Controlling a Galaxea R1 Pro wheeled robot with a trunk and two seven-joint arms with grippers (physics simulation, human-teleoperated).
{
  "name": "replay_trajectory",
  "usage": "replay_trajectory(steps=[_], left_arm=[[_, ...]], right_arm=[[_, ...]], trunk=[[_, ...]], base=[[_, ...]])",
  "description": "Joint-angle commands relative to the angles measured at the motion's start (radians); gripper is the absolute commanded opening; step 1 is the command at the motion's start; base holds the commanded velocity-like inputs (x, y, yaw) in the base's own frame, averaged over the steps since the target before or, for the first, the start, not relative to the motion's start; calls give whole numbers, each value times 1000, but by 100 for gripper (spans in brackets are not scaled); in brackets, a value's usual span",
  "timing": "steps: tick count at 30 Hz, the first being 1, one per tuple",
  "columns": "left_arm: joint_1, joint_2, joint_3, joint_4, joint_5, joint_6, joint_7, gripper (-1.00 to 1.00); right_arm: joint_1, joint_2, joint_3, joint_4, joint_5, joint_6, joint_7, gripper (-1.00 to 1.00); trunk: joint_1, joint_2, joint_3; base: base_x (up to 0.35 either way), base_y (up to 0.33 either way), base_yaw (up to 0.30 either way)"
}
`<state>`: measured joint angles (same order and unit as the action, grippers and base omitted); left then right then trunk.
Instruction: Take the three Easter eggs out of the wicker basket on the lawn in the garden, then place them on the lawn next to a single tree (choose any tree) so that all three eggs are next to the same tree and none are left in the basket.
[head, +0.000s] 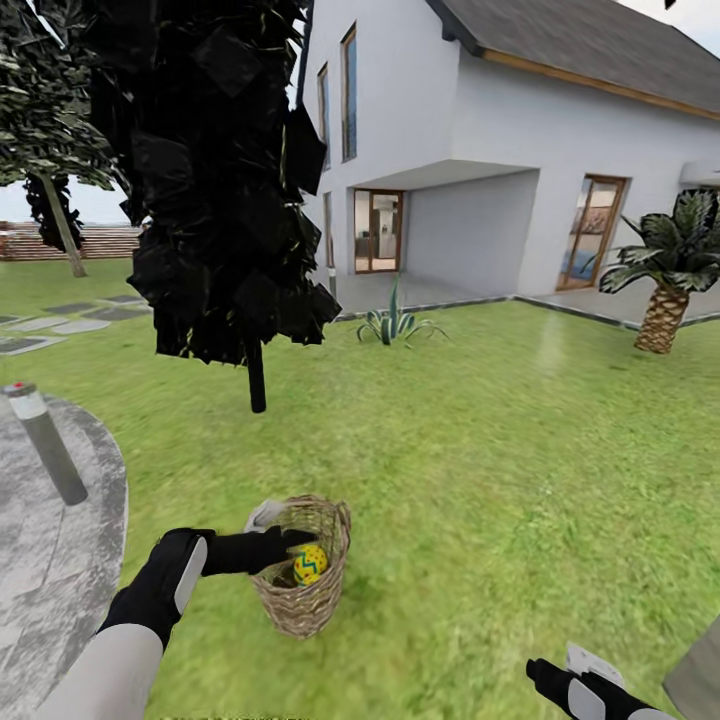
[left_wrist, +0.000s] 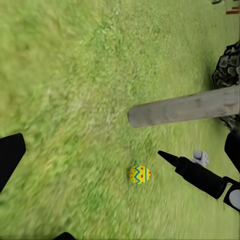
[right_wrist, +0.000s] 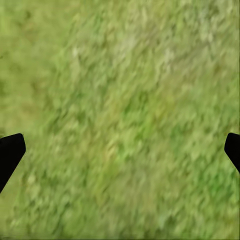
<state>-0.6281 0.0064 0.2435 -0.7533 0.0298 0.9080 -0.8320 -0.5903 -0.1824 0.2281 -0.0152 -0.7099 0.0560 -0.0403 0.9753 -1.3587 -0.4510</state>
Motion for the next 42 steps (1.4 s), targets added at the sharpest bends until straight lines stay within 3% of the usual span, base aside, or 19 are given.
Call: replay_trajectory(steps=[1, 42], left_arm=[[-1, 0, 2, 0, 2, 8, -1, 100], [-2, 0, 2, 0, -3, 8, 3, 100]], right_arm=[[0, 0, 8, -2, -6, 5, -4, 100], [-1, 4, 9, 0, -6, 4, -4, 100]], trunk=[[-4, 7, 2], [-161, 294, 131]], base=[[0, 0, 288], [0, 0, 288]])
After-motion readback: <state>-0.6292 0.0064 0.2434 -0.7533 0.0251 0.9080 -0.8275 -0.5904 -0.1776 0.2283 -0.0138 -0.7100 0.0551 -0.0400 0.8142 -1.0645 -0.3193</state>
